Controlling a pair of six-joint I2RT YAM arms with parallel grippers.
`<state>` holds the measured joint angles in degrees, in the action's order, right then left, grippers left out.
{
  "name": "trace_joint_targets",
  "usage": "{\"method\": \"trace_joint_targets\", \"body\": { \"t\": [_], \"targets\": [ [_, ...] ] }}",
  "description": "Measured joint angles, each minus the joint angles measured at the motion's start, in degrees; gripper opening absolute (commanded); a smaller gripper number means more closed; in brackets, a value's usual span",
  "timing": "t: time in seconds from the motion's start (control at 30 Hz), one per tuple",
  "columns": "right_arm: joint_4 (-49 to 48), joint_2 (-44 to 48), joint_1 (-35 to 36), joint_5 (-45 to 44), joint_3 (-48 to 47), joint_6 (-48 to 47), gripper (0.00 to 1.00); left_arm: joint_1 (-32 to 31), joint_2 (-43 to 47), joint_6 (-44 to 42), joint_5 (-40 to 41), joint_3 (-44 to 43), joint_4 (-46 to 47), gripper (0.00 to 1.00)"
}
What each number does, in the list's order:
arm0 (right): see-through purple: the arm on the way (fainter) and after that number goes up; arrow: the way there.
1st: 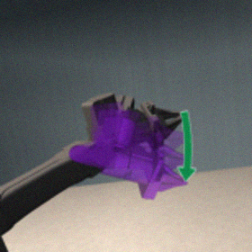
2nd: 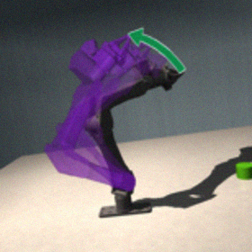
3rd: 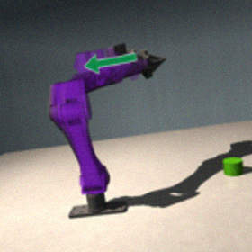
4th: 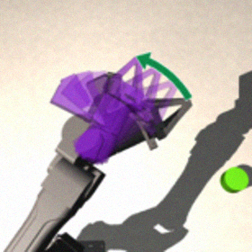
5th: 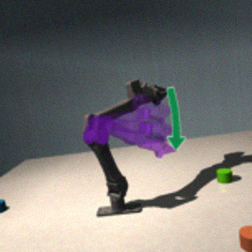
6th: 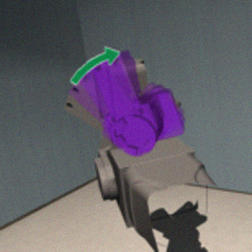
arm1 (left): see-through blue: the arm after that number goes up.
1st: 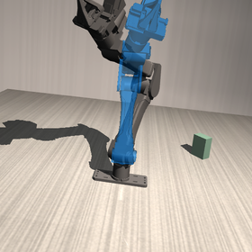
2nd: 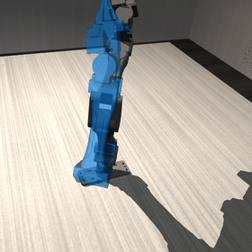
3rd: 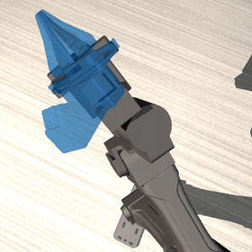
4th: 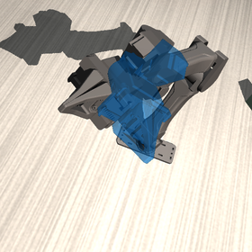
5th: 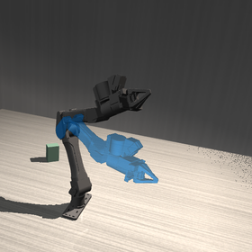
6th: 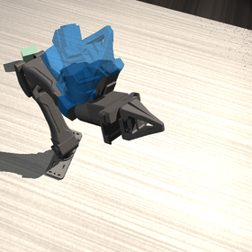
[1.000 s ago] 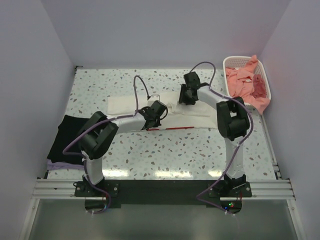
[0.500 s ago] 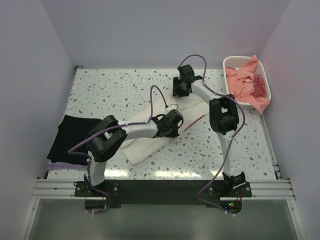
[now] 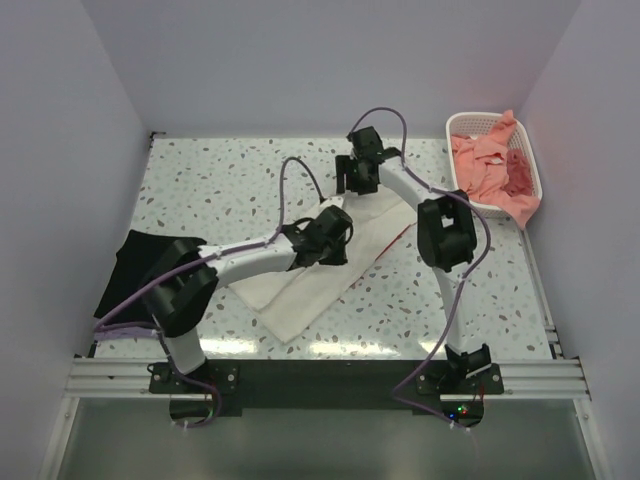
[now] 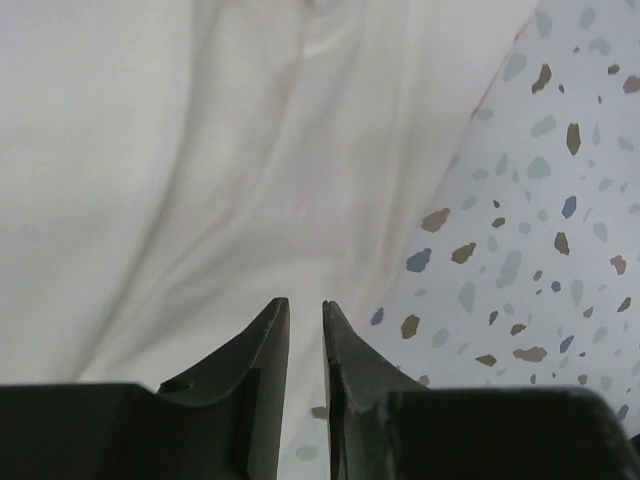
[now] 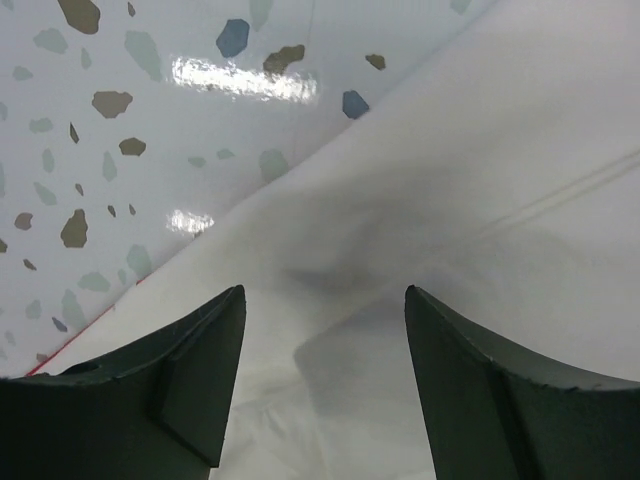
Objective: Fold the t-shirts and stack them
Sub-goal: Fold the tshirt
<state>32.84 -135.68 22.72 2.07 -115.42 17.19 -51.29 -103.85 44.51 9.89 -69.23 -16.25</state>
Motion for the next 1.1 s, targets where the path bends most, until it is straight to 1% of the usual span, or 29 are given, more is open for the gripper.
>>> {"method": "trace_joint_targets", "body": {
  "t": [0.1, 0.2, 0.23, 0.37, 0.43, 0.5, 0.57, 0.6, 0.67, 0.7, 0.77, 0.93, 1.0, 1.1],
  "targets": [
    [-0.76, 5.70, -1.64, -0.13, 5.46, 2.08, 0.69, 3.30, 7.04, -3.34, 3.17, 3.06, -1.70, 0.26],
    [-2.08, 12.83, -4.59, -0.63, 12.09, 4.72, 0.66, 6.47, 10.25, -6.58, 6.64, 4.24, -3.26, 0.28],
    [-3.06, 14.58, -5.60, -0.90, 13.90, 5.49, 0.61, 7.13, 10.29, -7.45, 7.82, 4.39, -3.78, 0.28],
    [-6.36, 19.43, -10.84, -1.68, 20.72, 8.81, 0.50, 7.37, 8.63, -9.64, 11.28, 6.23, -6.19, 0.28],
    [-7.23, 19.37, -13.05, -2.58, 22.80, 9.81, 0.49, 7.23, 7.41, -9.86, 12.41, 7.72, -7.19, 0.29],
    [-7.13, 18.29, -14.36, -2.99, 23.91, 10.27, 0.45, 7.15, 6.19, -9.88, 13.38, 9.18, -7.96, 0.29],
    [-7.34, 16.59, -14.80, -3.32, 23.91, 10.51, 0.42, 7.13, 4.92, -9.86, 14.21, 10.10, -8.46, 0.28],
    [-7.37, 15.41, -14.80, -3.67, 23.89, 10.64, 0.37, 7.13, 4.20, -9.86, 14.47, 10.47, -8.68, 0.28],
    [-7.13, 12.90, -14.75, -4.13, 23.47, 10.69, 0.31, 7.13, 3.50, -9.73, 14.69, 11.02, -8.35, 0.28],
    [-6.78, 11.85, -14.75, -4.33, 22.86, 10.75, 0.26, 7.08, 3.54, -9.70, 14.56, 11.23, -7.89, 0.28],
    [-7.19, 11.52, -14.75, -4.66, 21.55, 10.64, 0.20, 7.02, 3.98, -9.64, 14.53, 12.24, -6.54, 0.27],
    [-7.02, 9.22, -14.75, -5.31, 19.19, 10.40, 0.17, 6.97, 5.92, -8.81, 13.09, 15.56, -2.60, 0.26],
    [-6.21, 7.23, -14.75, -5.27, 16.04, 10.19, 0.15, 6.93, 6.69, -7.85, 12.24, 16.81, -0.83, 0.26],
    [-5.14, 2.69, -14.43, -4.48, 8.83, 9.77, 0.15, 6.86, 7.85, -5.86, 9.53, 18.75, 2.84, 0.26]
  ]
}}
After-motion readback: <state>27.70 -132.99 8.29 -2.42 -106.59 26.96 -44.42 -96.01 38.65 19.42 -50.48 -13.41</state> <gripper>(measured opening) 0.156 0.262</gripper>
